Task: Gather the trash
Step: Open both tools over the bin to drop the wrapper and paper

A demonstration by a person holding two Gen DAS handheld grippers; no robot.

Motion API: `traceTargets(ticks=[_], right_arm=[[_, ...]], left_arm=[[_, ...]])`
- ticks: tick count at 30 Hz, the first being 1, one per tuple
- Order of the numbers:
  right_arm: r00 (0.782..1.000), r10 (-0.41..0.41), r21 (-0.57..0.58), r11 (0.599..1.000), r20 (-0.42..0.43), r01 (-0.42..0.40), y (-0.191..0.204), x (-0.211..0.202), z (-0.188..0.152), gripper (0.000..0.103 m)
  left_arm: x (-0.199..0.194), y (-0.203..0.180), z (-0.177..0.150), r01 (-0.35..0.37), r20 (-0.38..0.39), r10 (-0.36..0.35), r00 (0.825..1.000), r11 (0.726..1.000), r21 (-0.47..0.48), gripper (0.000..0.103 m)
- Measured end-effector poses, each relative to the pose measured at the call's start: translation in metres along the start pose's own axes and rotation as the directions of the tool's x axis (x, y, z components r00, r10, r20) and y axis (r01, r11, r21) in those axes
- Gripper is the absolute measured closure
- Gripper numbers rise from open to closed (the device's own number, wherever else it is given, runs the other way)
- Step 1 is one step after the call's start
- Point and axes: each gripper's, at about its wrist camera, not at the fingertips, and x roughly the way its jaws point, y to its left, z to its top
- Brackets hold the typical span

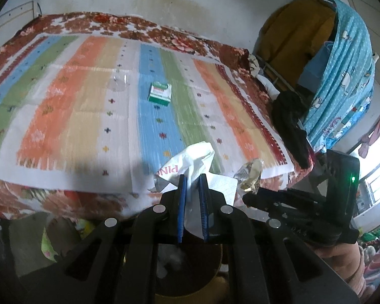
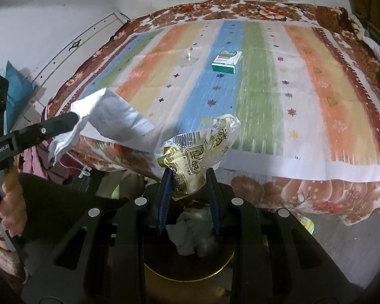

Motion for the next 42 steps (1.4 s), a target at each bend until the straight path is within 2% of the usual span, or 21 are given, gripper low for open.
traceTargets(ticks=[18,25,29,42], right_arm=[[0.997,0.048,0.034,0.998,-0.055,-0.046,0.003,0.002,-0.055,0.077],[0.993,0.059,0.059,0.997,-0.098,-0.053,0.004,0.009,-0.076,0.077],[0.987,0.101,0.087,0.992,-0.123,-0.090,0.005,0.012,-0.087,0.076],[0.982,0.094,0.084,0.993,-0.163,-0.081,0.009,0.023,-0.089,0.072]], left_arm=[[0.013,-0.006,-0.050,0.008,-0.082,-0.007,0.997,1.000,0.009,0.094],[0.020,0.006,-0.075,0.003,-0.121,-0.010,0.993,0.998,-0.058,0.094],[0.021,0.008,-0.085,-0.001,-0.141,-0.008,0.990,0.998,-0.064,0.094],[0.025,0.009,-0.096,-0.009,-0.158,-0.007,0.987,0.995,-0.098,0.093]])
